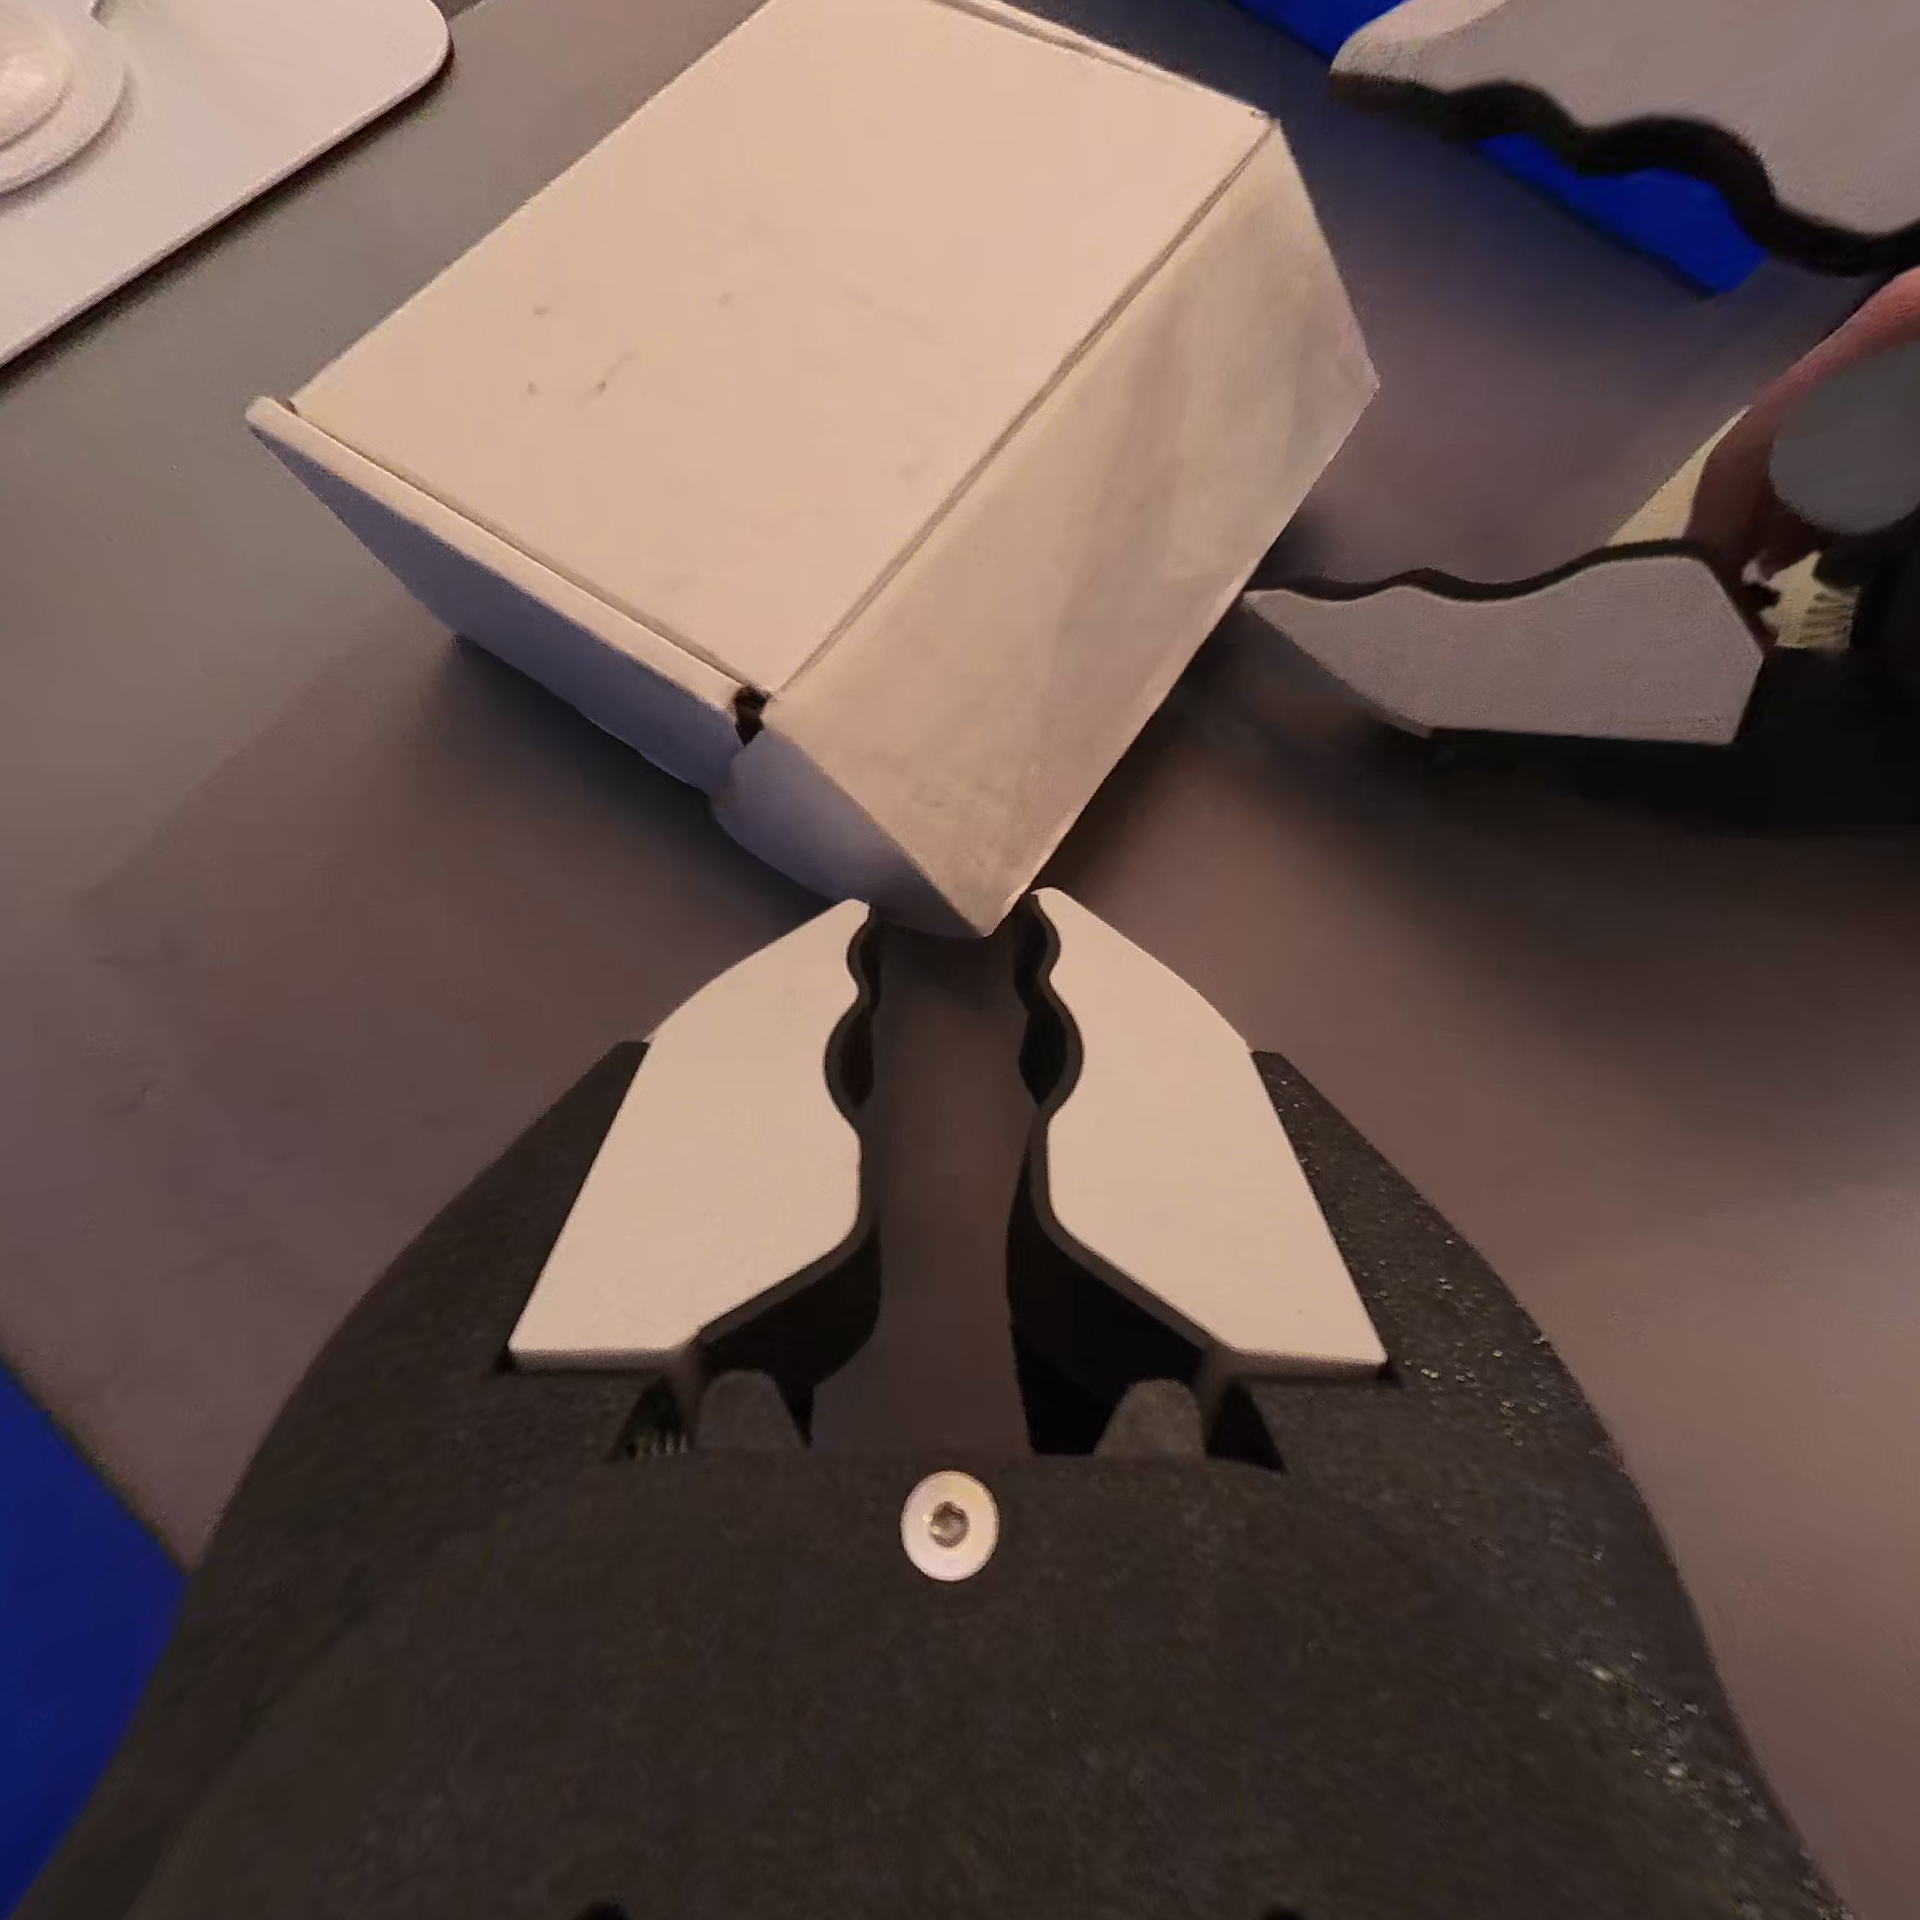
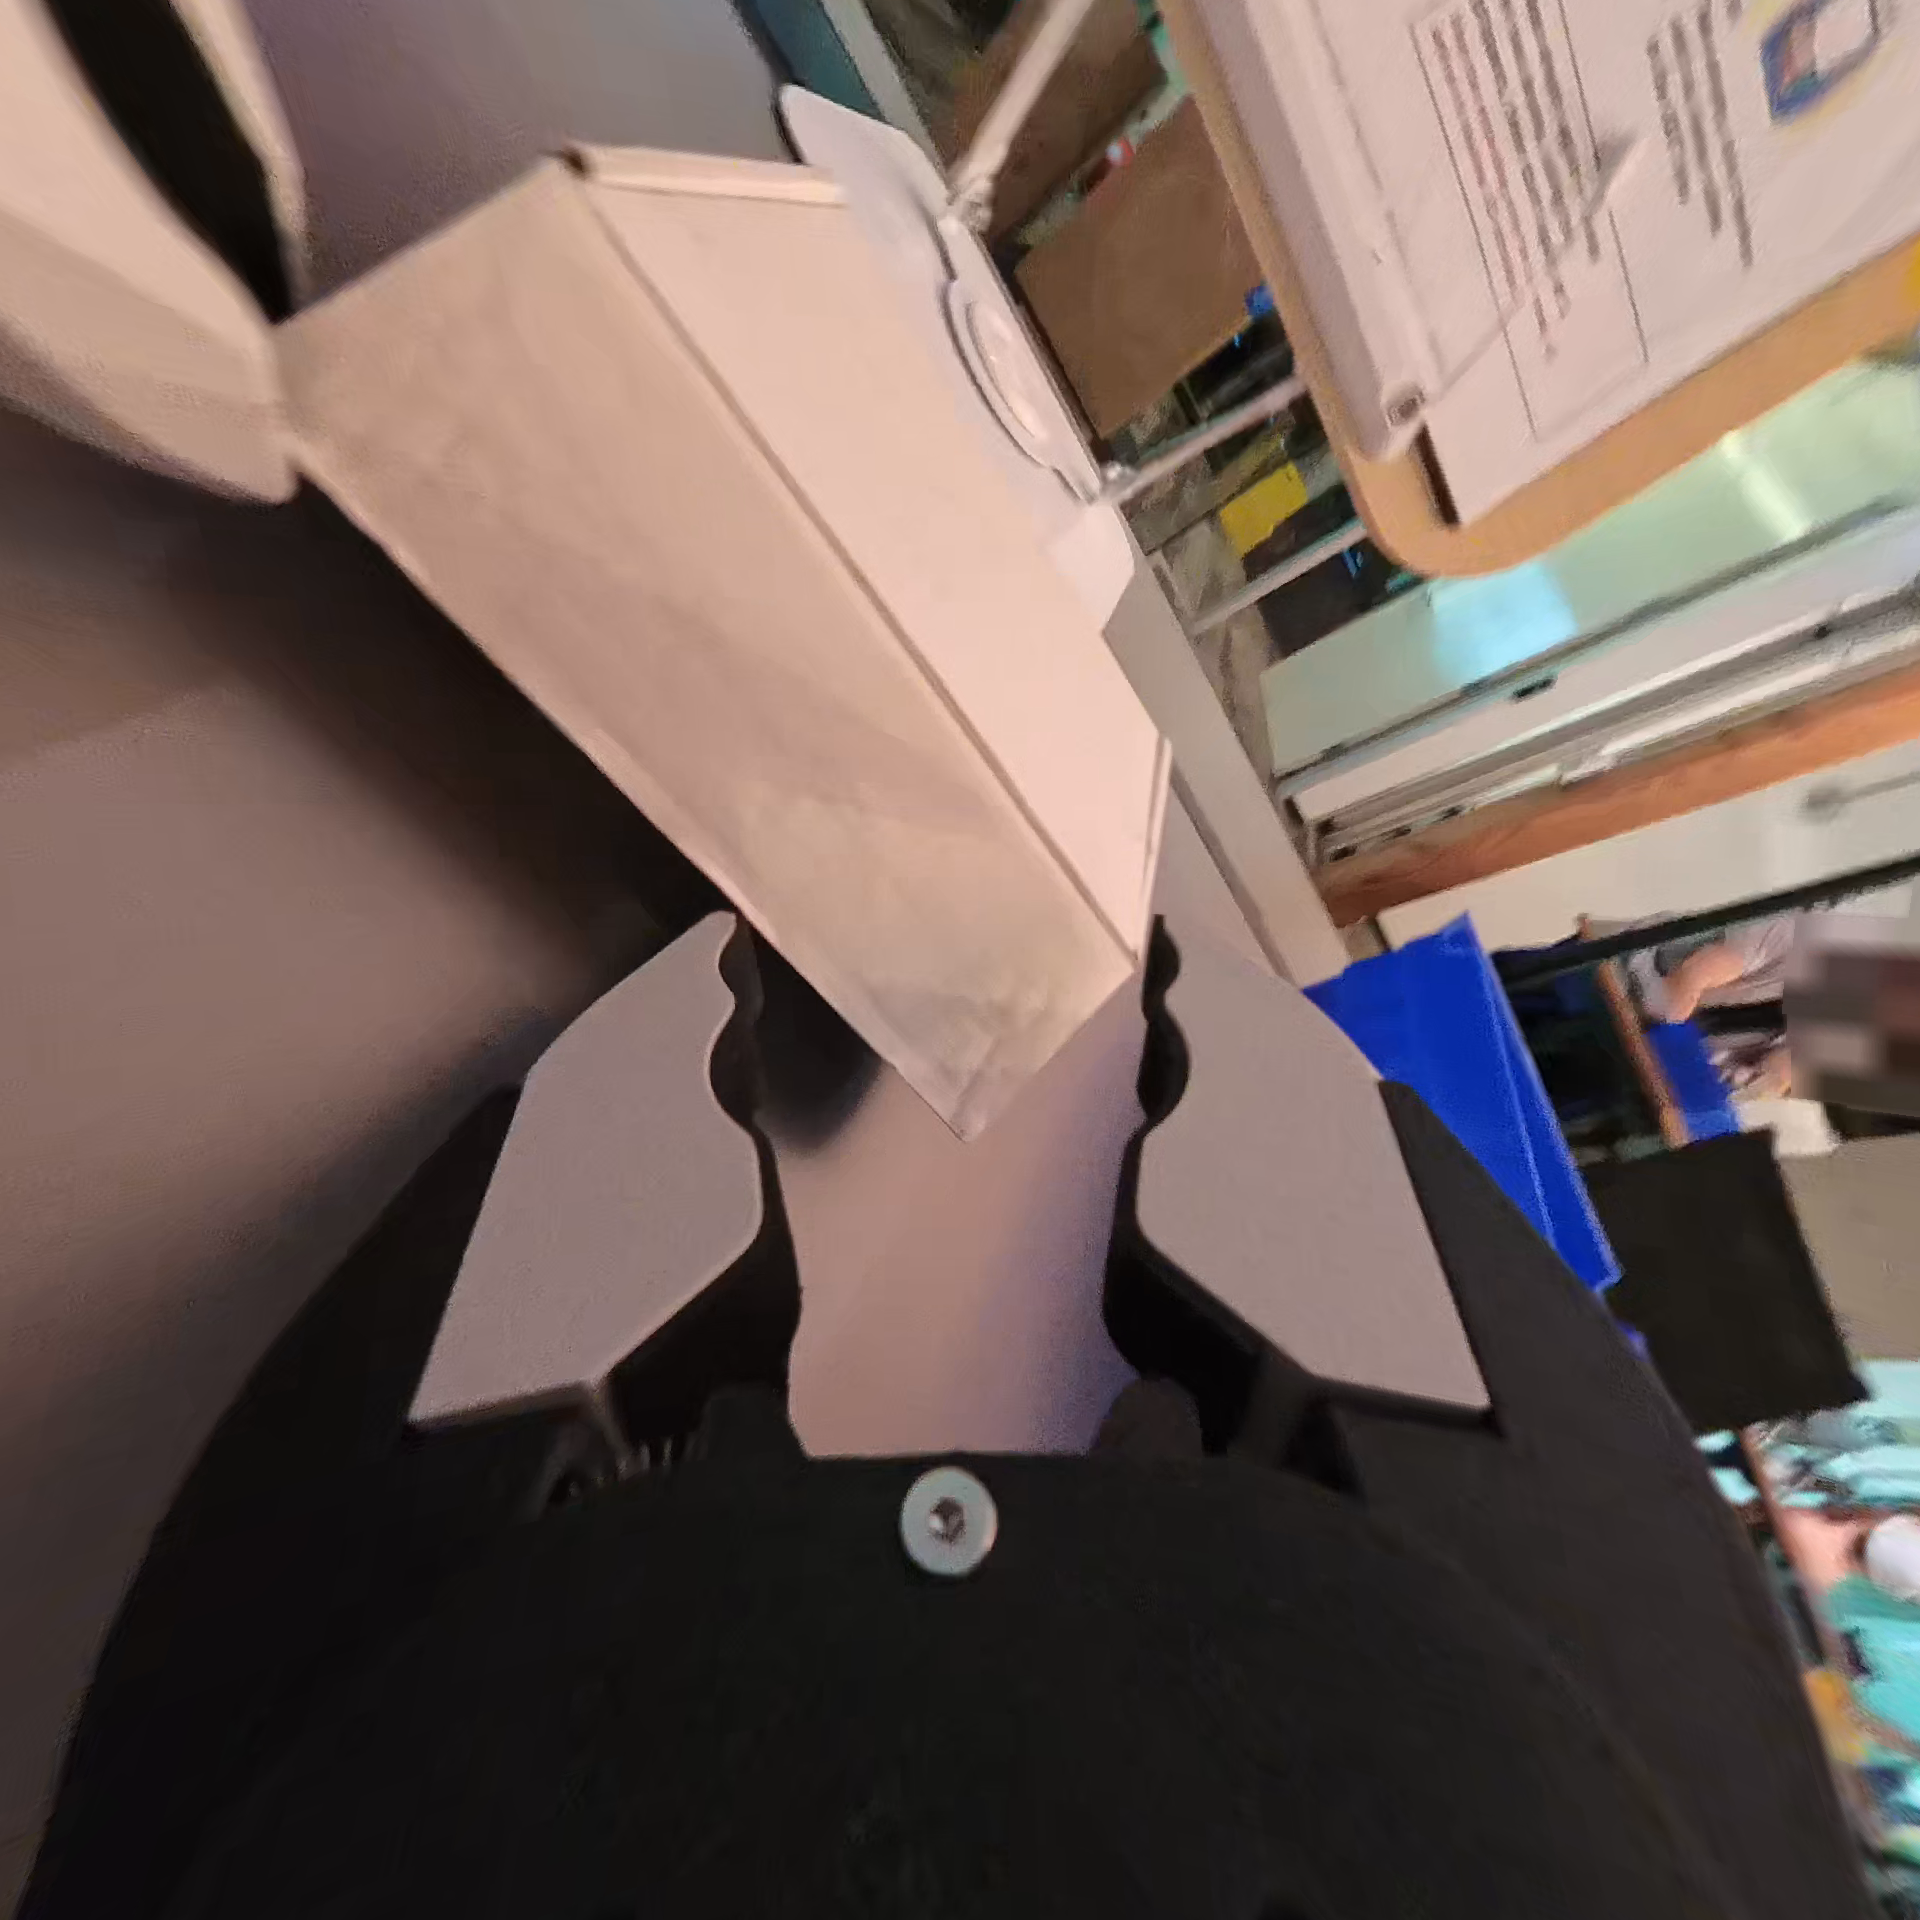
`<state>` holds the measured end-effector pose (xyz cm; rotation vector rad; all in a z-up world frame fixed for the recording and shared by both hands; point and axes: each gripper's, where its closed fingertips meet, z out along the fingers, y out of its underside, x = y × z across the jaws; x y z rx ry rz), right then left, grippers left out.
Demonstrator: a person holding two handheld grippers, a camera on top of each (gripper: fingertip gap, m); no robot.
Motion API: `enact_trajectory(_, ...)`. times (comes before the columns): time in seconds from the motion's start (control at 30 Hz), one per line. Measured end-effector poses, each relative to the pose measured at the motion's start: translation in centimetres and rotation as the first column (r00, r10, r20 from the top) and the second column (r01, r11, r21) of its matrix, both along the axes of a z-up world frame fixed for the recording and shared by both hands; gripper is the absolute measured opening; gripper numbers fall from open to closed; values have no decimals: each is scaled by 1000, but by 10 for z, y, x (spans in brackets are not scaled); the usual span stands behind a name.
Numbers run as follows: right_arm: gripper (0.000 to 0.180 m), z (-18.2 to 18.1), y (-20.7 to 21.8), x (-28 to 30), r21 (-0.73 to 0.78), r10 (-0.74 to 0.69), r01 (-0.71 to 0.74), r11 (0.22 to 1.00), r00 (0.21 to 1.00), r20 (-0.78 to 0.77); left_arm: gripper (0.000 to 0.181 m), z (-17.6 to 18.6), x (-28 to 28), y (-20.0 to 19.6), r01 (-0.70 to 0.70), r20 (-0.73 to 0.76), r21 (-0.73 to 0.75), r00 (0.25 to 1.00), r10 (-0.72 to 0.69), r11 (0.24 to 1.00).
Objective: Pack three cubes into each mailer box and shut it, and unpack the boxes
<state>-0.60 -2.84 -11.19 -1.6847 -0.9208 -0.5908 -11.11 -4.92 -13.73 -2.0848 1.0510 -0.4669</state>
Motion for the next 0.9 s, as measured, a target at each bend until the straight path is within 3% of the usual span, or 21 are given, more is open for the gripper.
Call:
enact_trajectory(0.17, 56, -5, -6, -28, 60, 154, -172, 983, 961, 229, 24, -5, 3, 2, 11, -22, 14, 1000, -10, 1000)
enact_trajectory(0.33, 28, -9, -2, -41, 130, 141, -224, 966, 875, 463, 26, -7, 3, 2, 21, -26, 17, 999, -20, 1000)
enact_trajectory(0.5, 19, -9, -1, -47, 126, 153, -234, 964, 876, 456, 61, -13, -8, 13, -12, -130, 87, 991, 24, 996)
enact_trajectory(0.7, 12, 0, -8, -54, 129, 196, -267, 955, 895, 402, 49, -2, -3, 19, -3, -122, 217, 992, 31, 976)
enact_trajectory(0.9, 10, 1, -9, -53, 122, 200, -263, 957, 904, 378, 38, -6, 4, 20, 1, -111, 208, 994, 22, 978)
